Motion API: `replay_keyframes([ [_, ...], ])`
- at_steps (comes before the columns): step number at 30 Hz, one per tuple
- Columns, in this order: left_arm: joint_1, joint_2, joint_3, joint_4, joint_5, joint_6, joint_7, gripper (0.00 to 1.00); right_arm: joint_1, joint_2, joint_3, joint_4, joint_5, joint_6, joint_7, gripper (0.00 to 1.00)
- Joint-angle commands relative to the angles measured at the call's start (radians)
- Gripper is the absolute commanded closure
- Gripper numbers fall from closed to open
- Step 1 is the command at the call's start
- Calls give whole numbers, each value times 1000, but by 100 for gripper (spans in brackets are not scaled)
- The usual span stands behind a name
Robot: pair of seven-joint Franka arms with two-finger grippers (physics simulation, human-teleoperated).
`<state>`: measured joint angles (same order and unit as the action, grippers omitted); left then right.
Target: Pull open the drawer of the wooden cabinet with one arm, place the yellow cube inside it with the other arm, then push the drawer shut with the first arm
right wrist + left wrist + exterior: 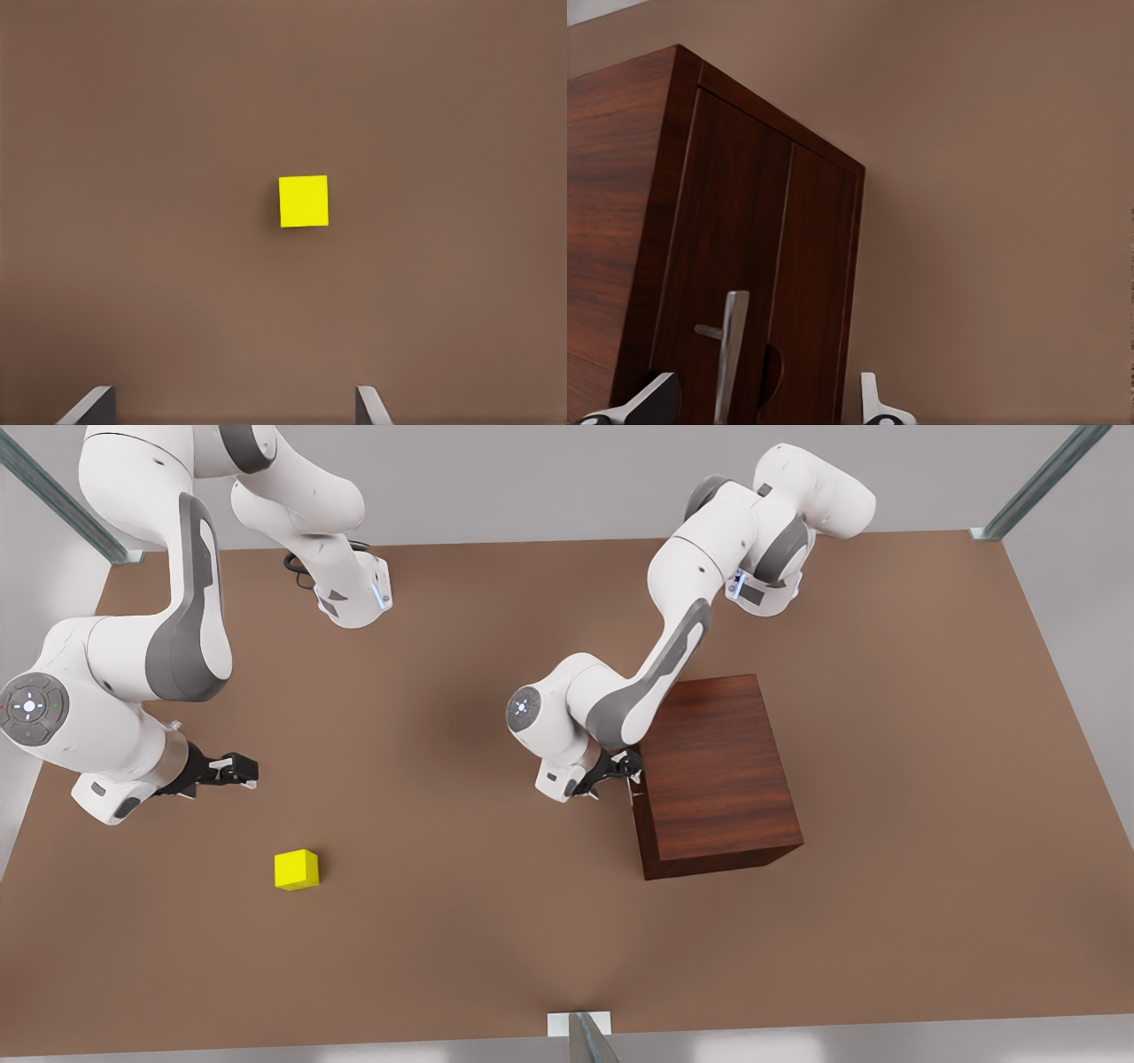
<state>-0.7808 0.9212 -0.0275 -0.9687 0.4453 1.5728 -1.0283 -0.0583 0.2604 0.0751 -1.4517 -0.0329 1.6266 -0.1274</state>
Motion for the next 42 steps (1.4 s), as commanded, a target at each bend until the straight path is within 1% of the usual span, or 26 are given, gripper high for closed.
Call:
replay_keyframes([
  [1, 0, -1, -2, 1, -3, 3, -36, 0, 0, -1, 0, 1, 1, -1, -3, 0],
  [7, 0, 19, -3, -1, -36, 96, -39, 0, 0, -1, 0, 1, 1, 1, -3, 0],
  [15, 0, 19, -3, 4, -37, 104, -35, 0, 0, -1, 0, -1, 1, -1, -3, 0],
  [19, 0, 18, -23, 5, -37, 104, -41, 0, 0, -1, 0, 1, 1, -1, -3, 0],
  [42, -2, 13, -58, 10, -57, 135, -76, 0, 0, -1, 0, 1, 1, 1, -3, 0],
])
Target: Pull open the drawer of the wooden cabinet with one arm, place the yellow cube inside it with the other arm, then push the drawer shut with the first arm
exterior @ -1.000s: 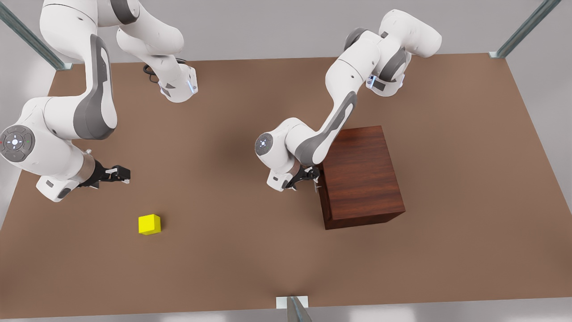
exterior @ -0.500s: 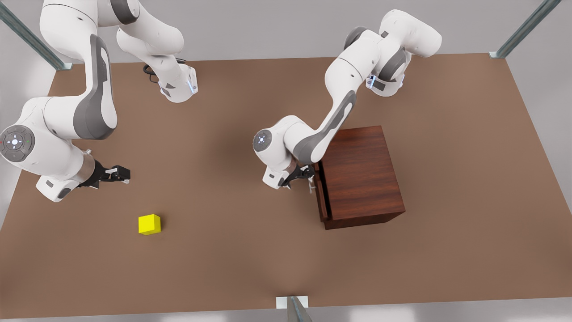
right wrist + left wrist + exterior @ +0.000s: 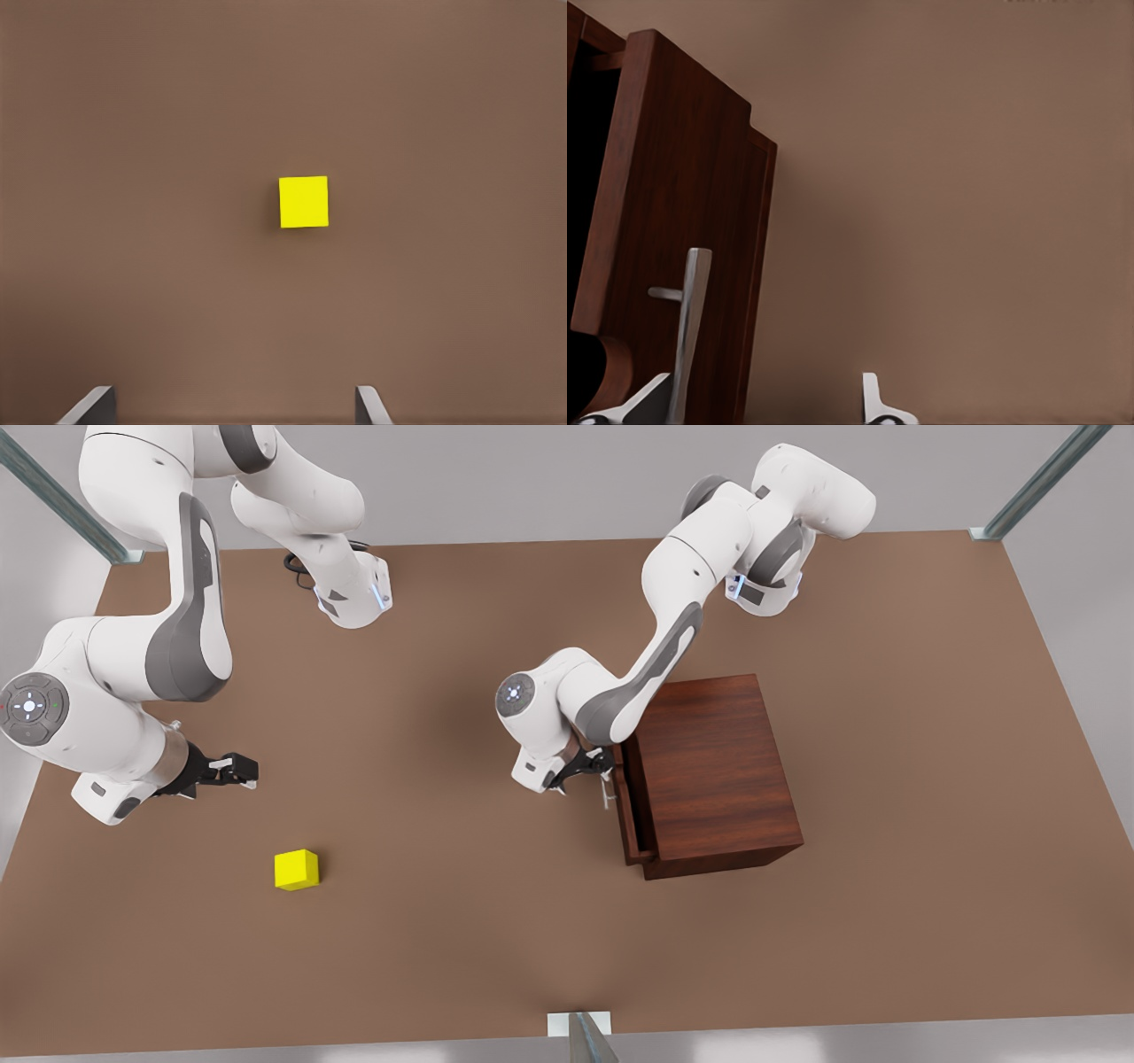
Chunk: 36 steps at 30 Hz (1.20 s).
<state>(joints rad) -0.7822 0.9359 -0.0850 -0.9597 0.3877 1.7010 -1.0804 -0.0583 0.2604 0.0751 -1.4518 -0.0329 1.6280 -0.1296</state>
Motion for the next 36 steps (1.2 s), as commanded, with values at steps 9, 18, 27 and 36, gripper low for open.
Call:
replay_keyframes([
  [9, 0, -2, -7, 1, 2, 6, -35, 0, 0, -1, 0, 1, 1, 0, -1, 0],
  [18, -12, -2, -4, 1, 5, 19, -62, 0, 0, -1, 0, 1, 1, 0, -1, 0],
  [27, -22, 0, -4, 2, 7, 51, -84, 0, 0, -1, 0, 1, 1, 0, -1, 0],
  [36, -29, 0, -2, 2, 10, 69, -111, 0, 0, -1, 0, 1, 1, 0, -1, 0],
])
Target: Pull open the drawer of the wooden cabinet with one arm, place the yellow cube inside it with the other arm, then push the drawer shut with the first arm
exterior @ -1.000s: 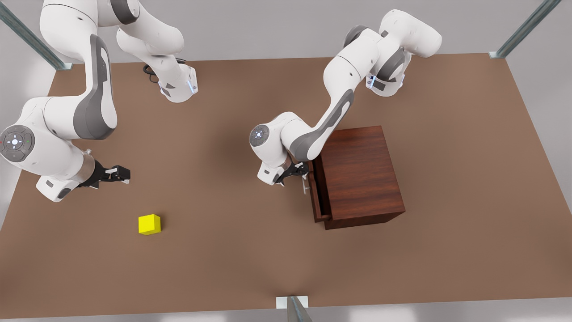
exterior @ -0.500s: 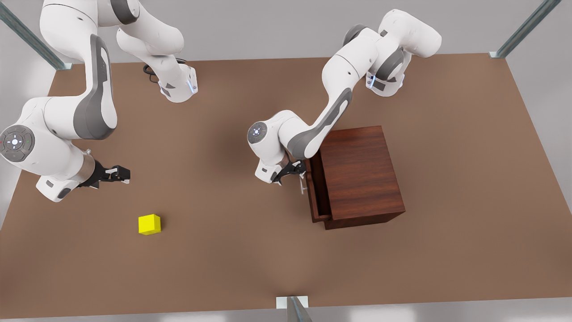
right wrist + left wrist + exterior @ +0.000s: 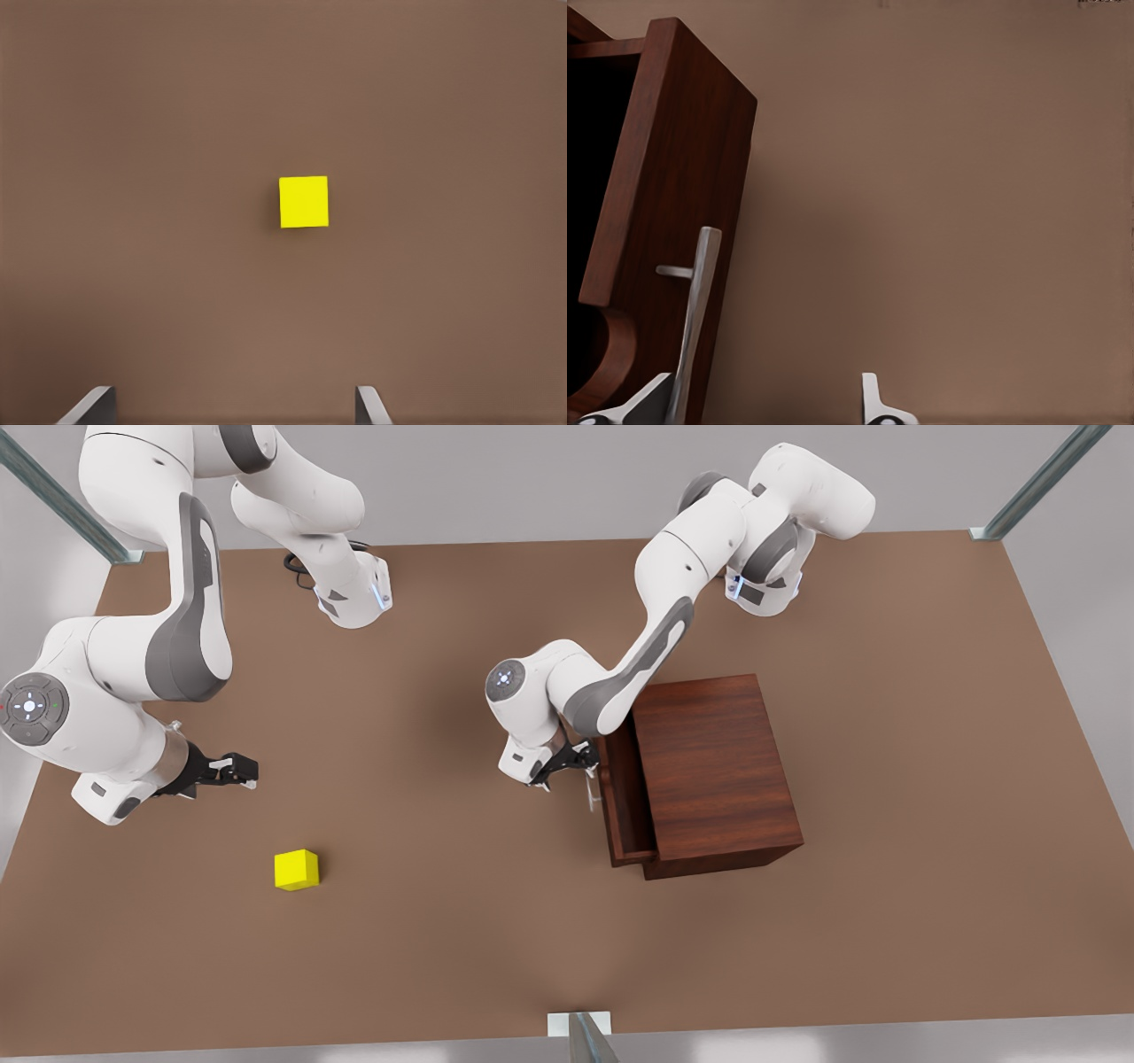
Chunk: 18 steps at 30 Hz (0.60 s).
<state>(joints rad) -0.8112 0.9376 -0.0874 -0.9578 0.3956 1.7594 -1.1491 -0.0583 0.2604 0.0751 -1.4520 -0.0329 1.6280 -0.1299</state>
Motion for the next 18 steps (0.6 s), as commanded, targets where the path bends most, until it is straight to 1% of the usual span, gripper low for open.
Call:
replay_keyframes([
  [1, 0, -2, 0, 1, 2, 12, -43, 0, 0, -1, 0, 1, 1, 1, -1, 0],
  [18, -36, 1, 3, 2, 3, 31, -110, 0, 0, 8, 2, 1, 1, 6, -1, 0],
])
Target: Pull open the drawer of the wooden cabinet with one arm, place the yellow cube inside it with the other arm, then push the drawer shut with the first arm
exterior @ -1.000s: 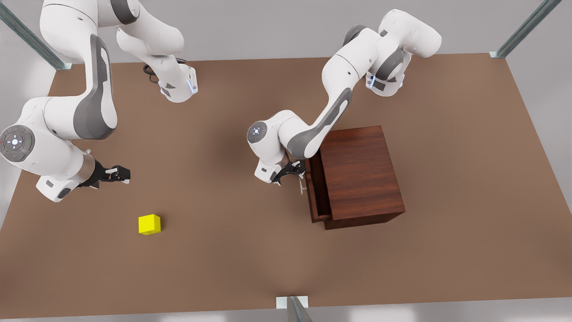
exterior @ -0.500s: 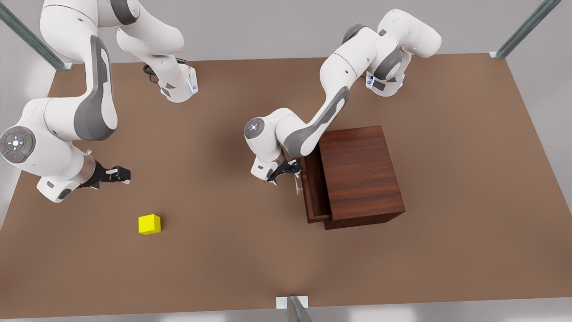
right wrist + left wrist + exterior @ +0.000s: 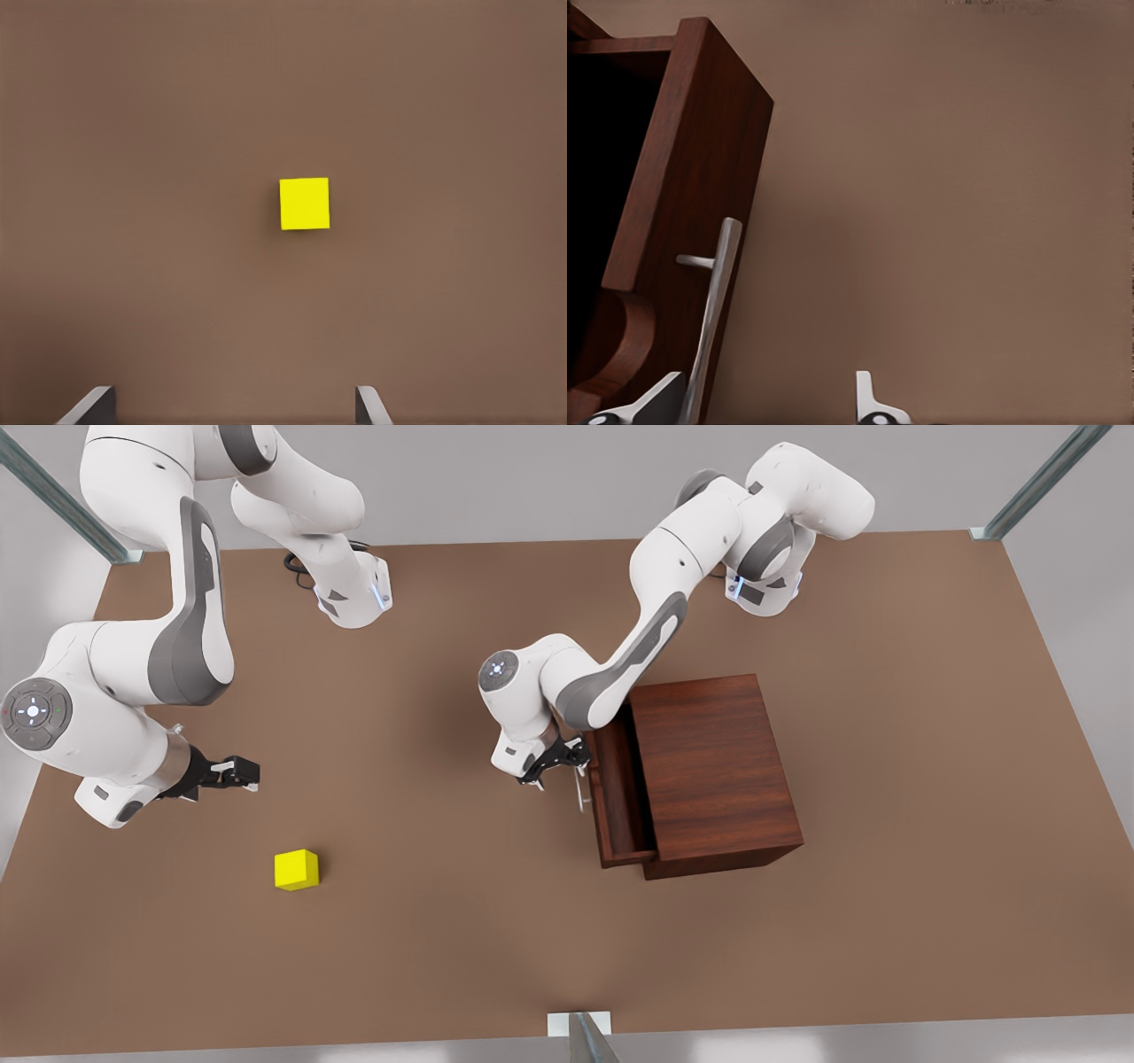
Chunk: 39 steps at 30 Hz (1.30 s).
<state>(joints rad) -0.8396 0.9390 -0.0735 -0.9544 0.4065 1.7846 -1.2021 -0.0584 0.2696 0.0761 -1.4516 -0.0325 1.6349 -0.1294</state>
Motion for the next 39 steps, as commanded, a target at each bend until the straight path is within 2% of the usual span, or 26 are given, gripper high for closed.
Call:
replay_keyframes([
  [1, -7, 0, -11, -3, -8, 7, -59, 0, 0, -1, 1, 0, 0, -1, -1, 0],
  [10, -45, -8, -8, 8, -8, -8, -108, 0, 0, 0, 1, 0, 0, -3, 1, 0],
  [12, -84, -42, -18, 118, -34, -181, -122, 0, 0, 0, 1, 0, 2, -4, 1, 0],
  [16, -122, -304, -31, 144, -113, -526, -19, 0, 0, 0, -1, 0, 2, -4, 1, 0],
  [17, -84, -359, -29, 141, -120, -641, 134, 0, 3, 6, 1, -1, 3, 3, 1, 0],
  [18, 78, -414, -29, 137, -204, -778, 452, 0, 73, 51, 1, 0, 3, 8, 4, 0],
  [19, 251, -472, -32, 131, -297, -809, 721, 0, 124, 77, 2, -1, 0, 8, 55, 0],
  [20, 495, -516, -32, 62, -397, -809, 1011, 0, 187, 111, 2, 4, -1, 11, 160, 0],
  [21, 640, -534, -31, -13, -429, -751, 1168, 0, 192, 148, 1, 23, 3, 11, 175, 0],
  [22, 703, -738, -19, -395, -459, -419, 1187, 0, 187, 168, -4, 28, 8, 31, 203, 0],
  [23, 708, -907, 15, -707, -460, -142, 1211, 0, 166, 186, -7, 30, 17, 54, 198, 0],
  [25, 711, -884, 40, -689, -440, -137, 1220, 0, 114, 197, -7, -58, 59, 226, 189, 0],
  [26, 711, -867, 54, -656, -428, -145, 1227, 0, 86, 201, -7, -87, 57, 240, 192, 0],
  [28, 746, -775, 70, -494, -442, -208, 1326, 0, 60, 194, -7, -214, 59, 391, 203, 0],
  [29, 778, -747, 72, -471, -454, -238, 1331, 0, 58, 194, -7, -243, 59, 431, 226, 0],
  [30, 844, -772, 70, -539, -511, -182, 1371, 0, 58, 194, -7, -245, 59, 439, 228, 0],
  [31, 870, -851, 81, -684, -523, -62, 1443, 0, 49, 198, -7, -245, 57, 445, 228, 0],
  [37, 873, -858, 100, -685, -528, -129, 1397, 0, -12, 207, -7, -234, -13, 434, 211, 0],
  [39, 875, -864, 100, -685, -528, -142, 1397, 0, -14, 253, -9, -216, -17, 447, 209, 0],
])
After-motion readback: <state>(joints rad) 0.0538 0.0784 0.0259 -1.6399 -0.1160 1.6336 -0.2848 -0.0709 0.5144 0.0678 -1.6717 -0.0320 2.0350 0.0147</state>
